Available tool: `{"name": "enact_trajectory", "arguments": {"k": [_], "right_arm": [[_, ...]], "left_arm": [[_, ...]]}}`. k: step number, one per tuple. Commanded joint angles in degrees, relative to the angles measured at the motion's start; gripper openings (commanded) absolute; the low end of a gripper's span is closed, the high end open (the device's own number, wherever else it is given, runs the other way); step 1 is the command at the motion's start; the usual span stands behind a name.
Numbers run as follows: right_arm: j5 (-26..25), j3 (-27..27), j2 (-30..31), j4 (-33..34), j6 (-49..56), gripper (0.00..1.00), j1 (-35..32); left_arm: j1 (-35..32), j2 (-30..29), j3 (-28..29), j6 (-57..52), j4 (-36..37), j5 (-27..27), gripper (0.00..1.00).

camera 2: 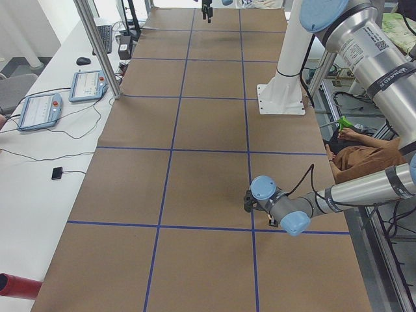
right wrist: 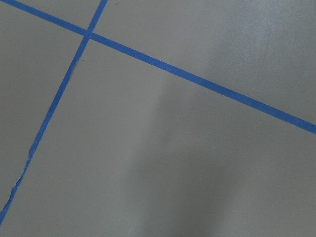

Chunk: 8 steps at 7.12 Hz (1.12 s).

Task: Place and press bell with both arms

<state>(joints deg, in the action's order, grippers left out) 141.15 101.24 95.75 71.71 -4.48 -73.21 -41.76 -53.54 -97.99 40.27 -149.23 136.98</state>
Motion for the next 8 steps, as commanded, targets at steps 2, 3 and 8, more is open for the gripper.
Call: {"name": "enact_trajectory", "arguments": {"k": [2, 3, 8], "right_arm": [[0.0, -0.6, 0.0, 0.0, 0.0, 1.00, 0.1], [0.0, -0.6, -0.1, -0.1, 0.0, 1.00, 0.1], [-0.4, -4.1, -2.4, -0.1, 0.2, 1.00, 0.8]], "left_arm": [[-5.2, -6.0, -3.3, -1.7, 0.1, -4.0, 0.10], [-6.0, -8.7, -3.3, -1.8, 0.2, -4.4, 0.10], [-10.8, -28.2, -7.6, -1.8, 22.2, -4.4, 0.10]]}}
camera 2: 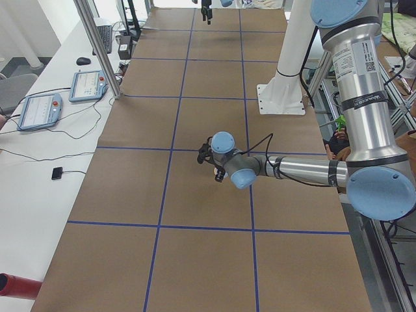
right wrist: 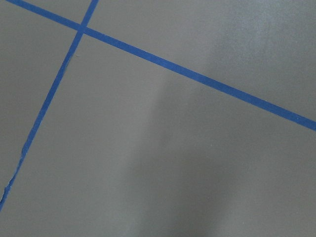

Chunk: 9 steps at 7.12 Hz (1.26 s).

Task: Place and press bell with both arms
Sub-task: 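Carry the bell with the left gripper toward the table center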

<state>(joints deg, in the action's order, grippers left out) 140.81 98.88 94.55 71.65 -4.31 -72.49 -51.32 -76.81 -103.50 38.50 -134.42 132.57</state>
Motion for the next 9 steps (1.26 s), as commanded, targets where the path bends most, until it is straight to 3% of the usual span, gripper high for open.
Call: {"name": "enact_trajectory", "arguments": {"k": [1, 4, 5, 6, 7, 9], "right_arm": [[-0.1, -2.5, -1.9, -0.1, 0.1, 1.00, 0.1], [-0.3, -2.6, -2.5, -0.1, 0.1, 1.00, 0.1], [-0.3, -2.8, -2.6, -0.1, 0.1, 1.00, 0.1], [-0.4, -3.0, -2.7, -0.1, 0.1, 1.00, 0.1], [-0.5, -3.1, -3.0, -0.1, 0.1, 1.00, 0.1], [-0.4, -3.1, -3.1, -0.1, 0.1, 1.00, 0.1]], "left_arm": [[-2.2, -12.9, -3.3, 0.1, 16.3, -0.3, 0.11], [0.9, -31.8, 0.7, 0.2, 33.6, -0.5, 0.11], [3.2, -41.4, 2.5, 0.3, 44.4, -3.0, 0.11], [5.8, -48.7, 6.4, 1.0, 49.2, -6.0, 0.13], [8.0, -54.4, 12.6, 4.4, 49.2, -6.1, 0.13], [11.9, -71.2, 33.3, 10.8, 48.9, -6.0, 0.13]]}}
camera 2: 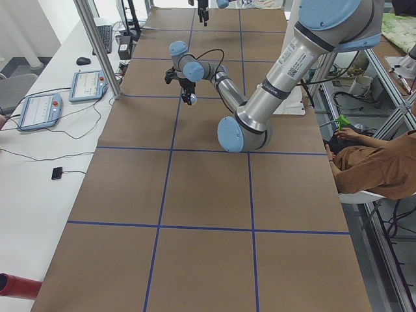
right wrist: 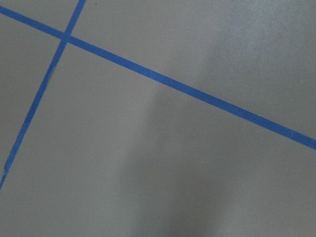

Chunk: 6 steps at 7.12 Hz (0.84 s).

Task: Place and press bell with both arms
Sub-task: 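Carry the bell with the left gripper toward the table center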

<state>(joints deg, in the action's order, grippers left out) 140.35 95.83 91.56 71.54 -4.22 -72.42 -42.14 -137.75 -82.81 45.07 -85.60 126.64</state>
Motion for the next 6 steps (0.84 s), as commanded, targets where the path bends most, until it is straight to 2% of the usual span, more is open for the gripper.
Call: {"name": "enact_trajectory", "arguments": {"k": [1, 2, 3, 5, 6], "right_arm": [[-0.1, -0.1, -0.1, 0.1, 0.0, 1.00, 0.0], [0.0, -0.1, -0.2, 0.0, 0.0, 1.00, 0.0], [0.0, 0.0, -0.1, 0.0, -0.1, 1.00, 0.0], [0.0, 0.0, -0.2, 0.0, -0.1, 1.00, 0.0], [0.1, 0.1, -0.2, 0.0, -0.1, 1.00, 0.0]], "left_arm": [[3.6, -17.0, 21.4, 6.3, -0.2, -0.1, 0.14], [4.8, -17.8, 23.6, 8.8, -0.4, 0.0, 0.23], [5.6, -18.7, 26.4, 9.3, -0.6, 0.0, 0.23], [6.5, -19.1, 30.4, 12.9, -4.4, 0.0, 0.47], [6.5, -19.1, 30.5, 13.1, -4.8, 0.1, 0.52]]}}
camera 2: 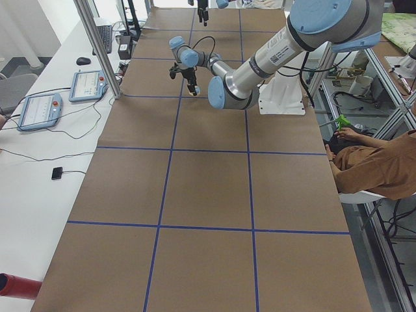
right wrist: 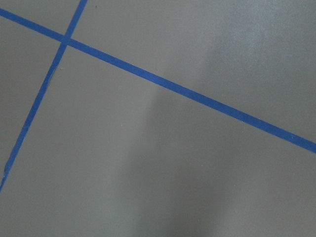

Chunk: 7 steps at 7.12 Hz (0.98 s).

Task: Place and press bell with both arms
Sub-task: 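Lower the bell onto the center grid crossing and open the left gripper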

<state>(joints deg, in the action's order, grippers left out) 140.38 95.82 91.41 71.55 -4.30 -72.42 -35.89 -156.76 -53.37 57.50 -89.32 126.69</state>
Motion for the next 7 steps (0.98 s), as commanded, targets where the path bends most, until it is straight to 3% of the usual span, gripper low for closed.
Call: {"name": "enact_trajectory", "arguments": {"k": [1, 3, 6, 7], "right_arm": [[0.1, 0.2, 0.0, 0.0, 0.0, 1.00, 0.0], [0.1, 0.1, 0.0, 0.0, 0.0, 1.00, 0.0], [0.1, 0.2, 0.0, 0.0, 0.0, 1.00, 0.0], [0.2, 0.2, 0.0, 0.0, 0.0, 1.00, 0.0]], "left_arm": [[0.6, 0.0, 1.5, 0.7, -1.1, 0.0, 0.55], [1.0, 0.1, 2.0, 0.7, -1.4, 0.0, 0.55], [1.5, 0.1, 2.7, 0.6, -2.6, 0.0, 0.63], [1.5, 0.1, 2.7, 0.6, -2.7, 0.0, 0.72]]}}
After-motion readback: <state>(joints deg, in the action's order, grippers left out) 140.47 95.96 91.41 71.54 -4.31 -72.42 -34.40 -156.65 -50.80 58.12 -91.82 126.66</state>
